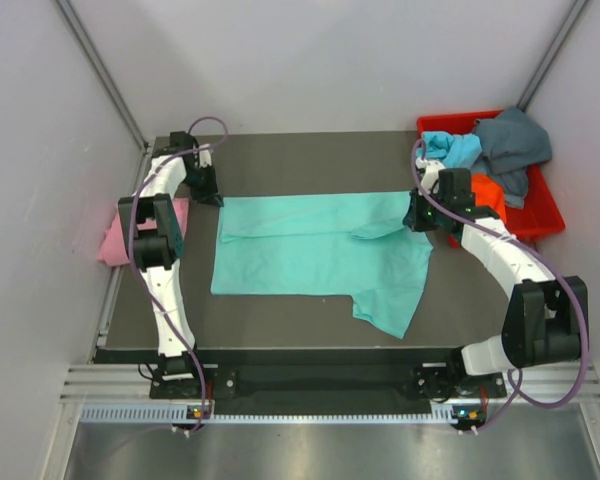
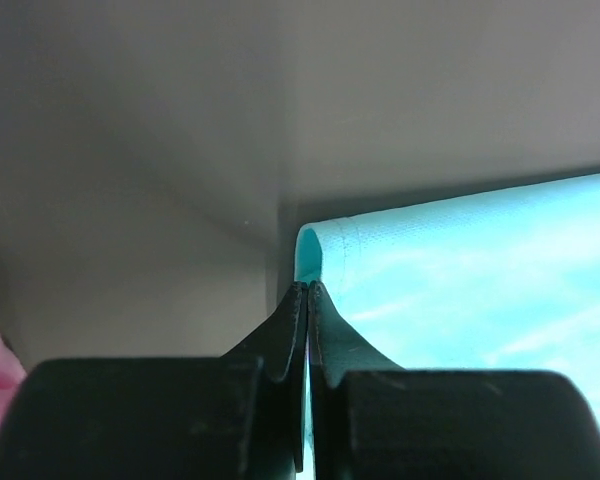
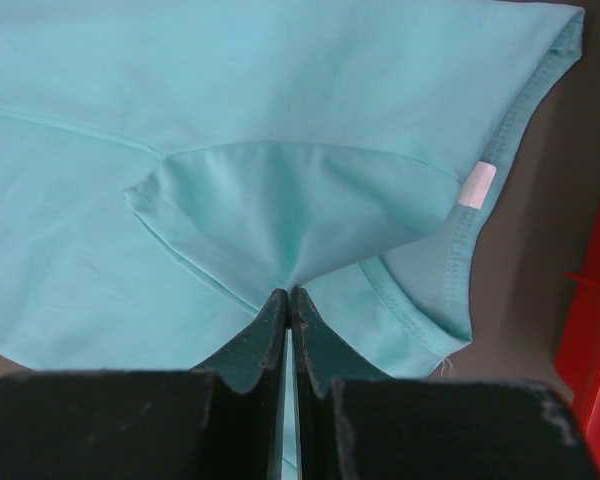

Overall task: Fold and stack the t-shirts
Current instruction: Fold the tshirt

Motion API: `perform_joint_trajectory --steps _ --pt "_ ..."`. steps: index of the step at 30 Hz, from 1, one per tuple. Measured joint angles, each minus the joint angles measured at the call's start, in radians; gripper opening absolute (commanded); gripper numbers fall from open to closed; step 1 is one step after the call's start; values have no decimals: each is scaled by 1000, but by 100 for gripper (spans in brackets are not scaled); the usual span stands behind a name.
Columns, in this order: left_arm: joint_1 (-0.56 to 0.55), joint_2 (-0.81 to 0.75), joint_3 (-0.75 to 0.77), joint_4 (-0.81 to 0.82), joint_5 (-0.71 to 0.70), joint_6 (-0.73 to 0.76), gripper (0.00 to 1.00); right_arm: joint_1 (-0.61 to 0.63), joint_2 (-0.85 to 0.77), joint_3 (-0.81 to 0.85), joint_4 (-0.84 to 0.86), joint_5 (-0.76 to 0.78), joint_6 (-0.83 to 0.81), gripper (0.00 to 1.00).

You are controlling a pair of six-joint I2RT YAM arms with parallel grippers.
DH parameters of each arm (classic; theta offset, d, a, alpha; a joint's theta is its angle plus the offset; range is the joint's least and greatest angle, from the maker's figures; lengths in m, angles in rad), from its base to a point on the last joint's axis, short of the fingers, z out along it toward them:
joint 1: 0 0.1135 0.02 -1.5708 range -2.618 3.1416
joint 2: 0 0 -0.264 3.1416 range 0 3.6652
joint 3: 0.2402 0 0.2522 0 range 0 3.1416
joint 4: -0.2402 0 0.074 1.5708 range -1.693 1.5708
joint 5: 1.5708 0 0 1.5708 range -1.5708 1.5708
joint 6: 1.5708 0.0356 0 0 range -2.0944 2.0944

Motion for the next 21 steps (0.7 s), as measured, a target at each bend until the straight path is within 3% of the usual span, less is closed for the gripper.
perform_joint_trajectory --steps 14,17,21 --pt "-1 84 153 25 16 -3 1 0 5 0 -2 23 -18 0" --pt "-2 116 179 31 24 -5 10 1 5 0 -2 22 -21 0" --pt "-7 137 202 41 23 -10 31 11 4 -8 -8 19 -23 5"
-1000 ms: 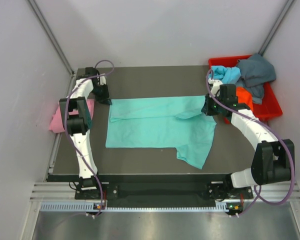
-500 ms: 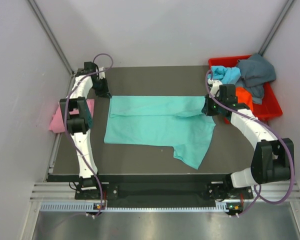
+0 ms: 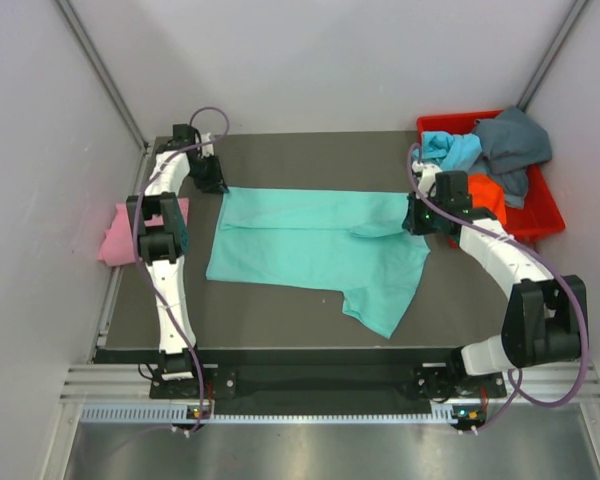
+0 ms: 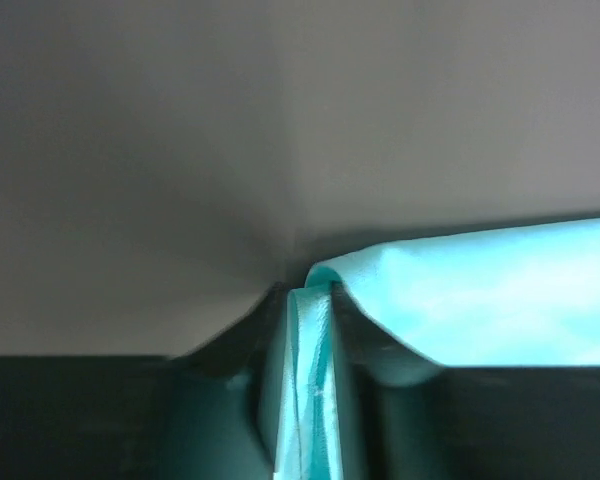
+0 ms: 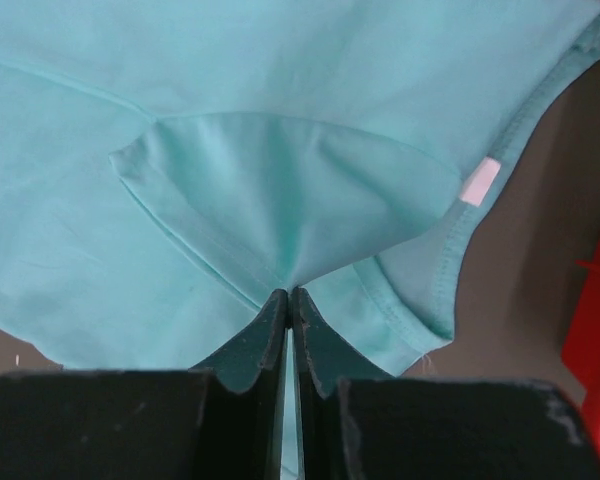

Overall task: Fold and stack the t-shirts
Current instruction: Fold the tshirt

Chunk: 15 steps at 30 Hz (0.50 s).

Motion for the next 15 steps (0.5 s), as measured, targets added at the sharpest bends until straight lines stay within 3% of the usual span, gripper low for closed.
perform_joint_trajectory --steps 1,3,5,15 --pt "0 0 1 0 -1 -1 35 3 -1 -6 -6 -3 0 8" --pt "0 -6 2 2 -5 -4 43 9 -5 -23 -29 -10 6 26" --pt "0 -19 -2 0 -5 -8 45 10 -16 -38 -59 -22 5 38" --pt "12 -222 -116 9 8 -19 48 12 -53 -40 -73 -27 26 44"
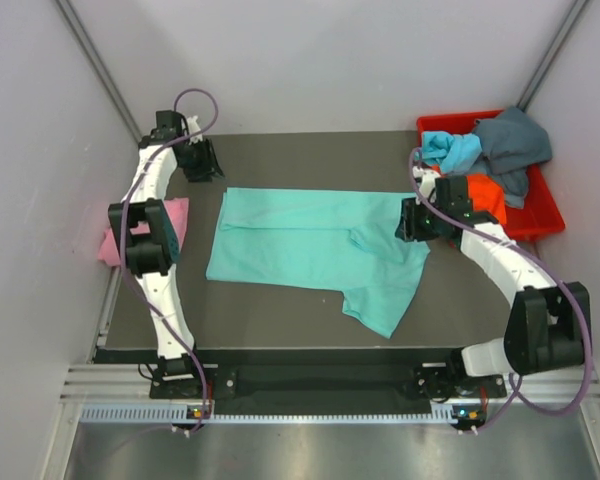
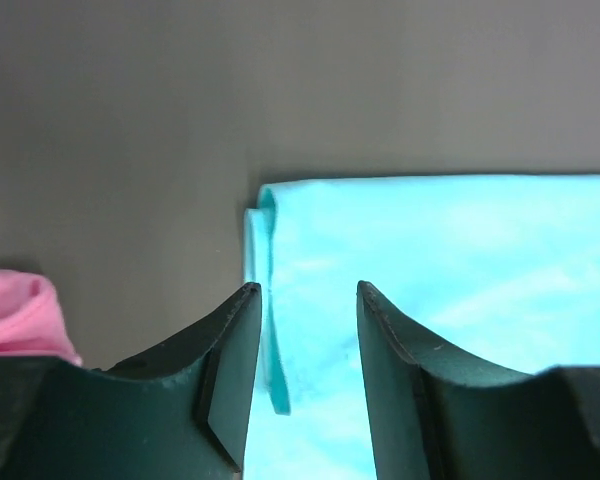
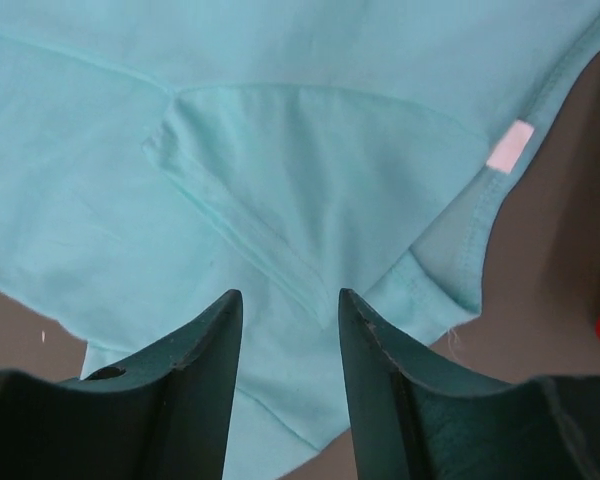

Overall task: Fold and stack the t-shirts
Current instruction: Fold the tshirt

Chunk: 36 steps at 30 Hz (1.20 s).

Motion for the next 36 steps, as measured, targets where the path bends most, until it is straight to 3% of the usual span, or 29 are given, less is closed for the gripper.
perform_joint_trajectory --steps 6,12,26,29,32,33,34,36 --pt "0 -7 -16 4 68 -11 48 -11 252 179 85 31 57 45" --pt "-8 40 -16 5 48 0 52 -45 461 332 104 72 90 45" --pt "-26 173 35 7 6 32 51 -79 498 352 115 154 98 46" --pt "-37 187 51 10 3 33 47 -79 498 328 109 154 98 46" --pt "-48 193 56 10 -1 37 35 -80 500 327 109 154 99 46" --pt "-51 195 57 10 -1 37 30 -80 503 327 111 154 99 46" --pt "-53 195 57 10 -5 39 19 -82 507 327 113 154 98 45" --pt "-58 197 57 10 -10 39 7 -82 528 332 118 155 97 37"
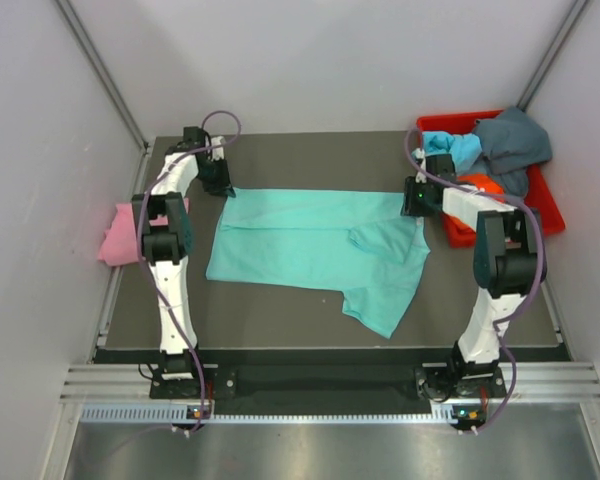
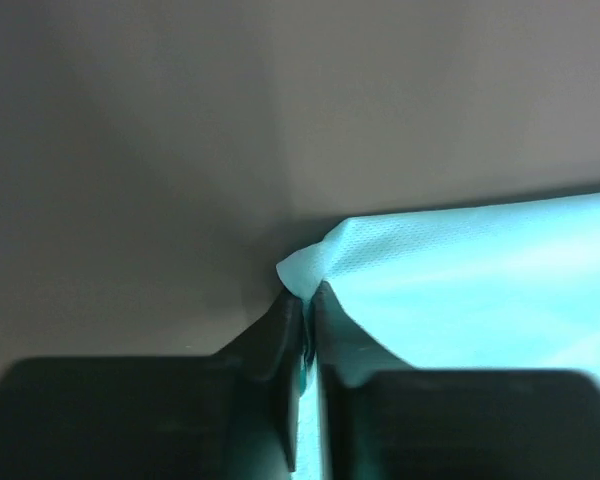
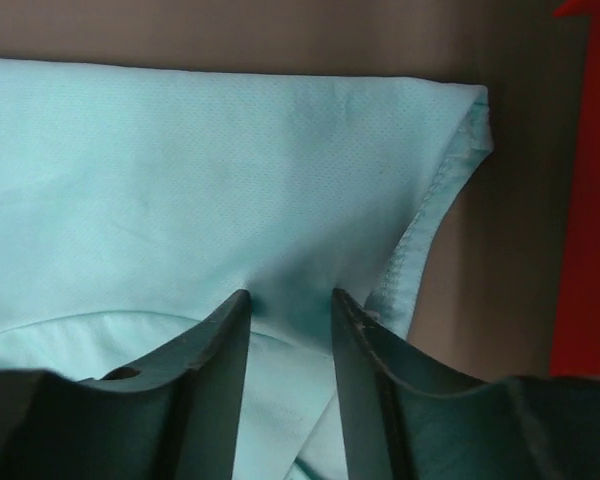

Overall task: Fold and stack the t-shirts
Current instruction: Fold the tshirt

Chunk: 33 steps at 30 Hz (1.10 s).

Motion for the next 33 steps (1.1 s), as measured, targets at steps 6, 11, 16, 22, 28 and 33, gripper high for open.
perform_joint_trajectory --steps 6,11,16,22,28,33 --pt "-6 1 0 0 -24 3 0 -1 66 45 5 8 8 14" --pt "-6 0 0 1 -41 -5 0 -2 102 83 5 10 12 6" --pt "-6 3 14 0 -86 -10 0 -2 151 157 -12 2 12 4" --pt "-6 50 97 5 -140 -9 0 -1 225 278 -31 -19 19 4" --pt "-6 84 155 23 -187 -9 0 4 301 398 -34 -27 19 3" --pt "-8 103 185 39 -213 -9 9 8 322 426 -43 -37 18 15"
